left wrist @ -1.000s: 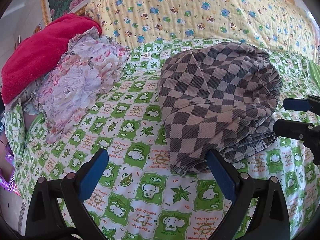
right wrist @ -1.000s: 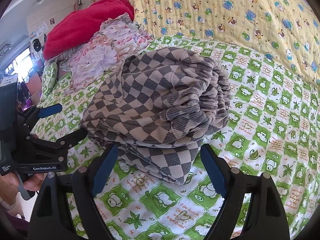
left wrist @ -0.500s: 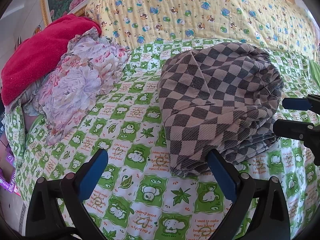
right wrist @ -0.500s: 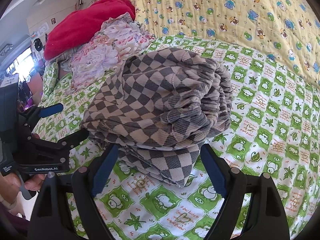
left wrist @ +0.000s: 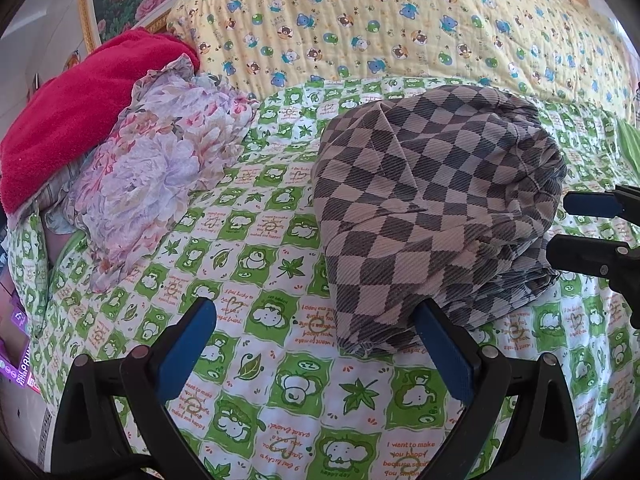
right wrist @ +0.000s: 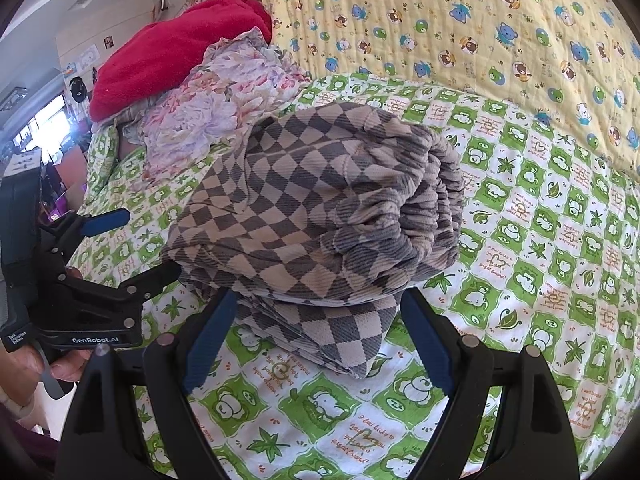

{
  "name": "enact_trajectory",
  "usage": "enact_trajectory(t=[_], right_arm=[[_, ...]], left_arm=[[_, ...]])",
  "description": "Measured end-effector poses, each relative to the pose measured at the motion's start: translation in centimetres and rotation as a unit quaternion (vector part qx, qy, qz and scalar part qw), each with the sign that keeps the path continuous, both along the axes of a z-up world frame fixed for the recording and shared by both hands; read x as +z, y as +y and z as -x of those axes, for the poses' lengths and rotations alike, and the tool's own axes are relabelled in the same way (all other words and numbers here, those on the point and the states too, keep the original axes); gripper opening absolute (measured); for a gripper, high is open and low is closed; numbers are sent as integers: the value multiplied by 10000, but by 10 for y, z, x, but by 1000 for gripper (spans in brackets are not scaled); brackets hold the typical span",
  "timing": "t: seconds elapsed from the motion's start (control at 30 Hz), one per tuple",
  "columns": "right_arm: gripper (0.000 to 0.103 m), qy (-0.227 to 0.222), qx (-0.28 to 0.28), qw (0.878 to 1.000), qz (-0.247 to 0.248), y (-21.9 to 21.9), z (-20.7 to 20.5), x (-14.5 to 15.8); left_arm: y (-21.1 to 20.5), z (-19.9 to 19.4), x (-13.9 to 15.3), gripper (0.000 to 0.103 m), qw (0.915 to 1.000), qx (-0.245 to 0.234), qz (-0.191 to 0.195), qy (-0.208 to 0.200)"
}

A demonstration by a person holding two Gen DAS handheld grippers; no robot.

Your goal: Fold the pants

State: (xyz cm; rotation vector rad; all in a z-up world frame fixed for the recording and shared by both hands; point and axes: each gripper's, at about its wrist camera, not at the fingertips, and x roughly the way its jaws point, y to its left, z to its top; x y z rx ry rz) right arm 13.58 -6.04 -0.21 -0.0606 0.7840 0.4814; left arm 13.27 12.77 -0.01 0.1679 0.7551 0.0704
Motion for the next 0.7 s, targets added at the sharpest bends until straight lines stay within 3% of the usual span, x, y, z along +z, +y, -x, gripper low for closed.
enact_trajectory(t=[0.7], right_arm=[[85,-60,40,10000,36,1,0,4]], left_arm=[[1,-3,2,100,10000,10,23,13]])
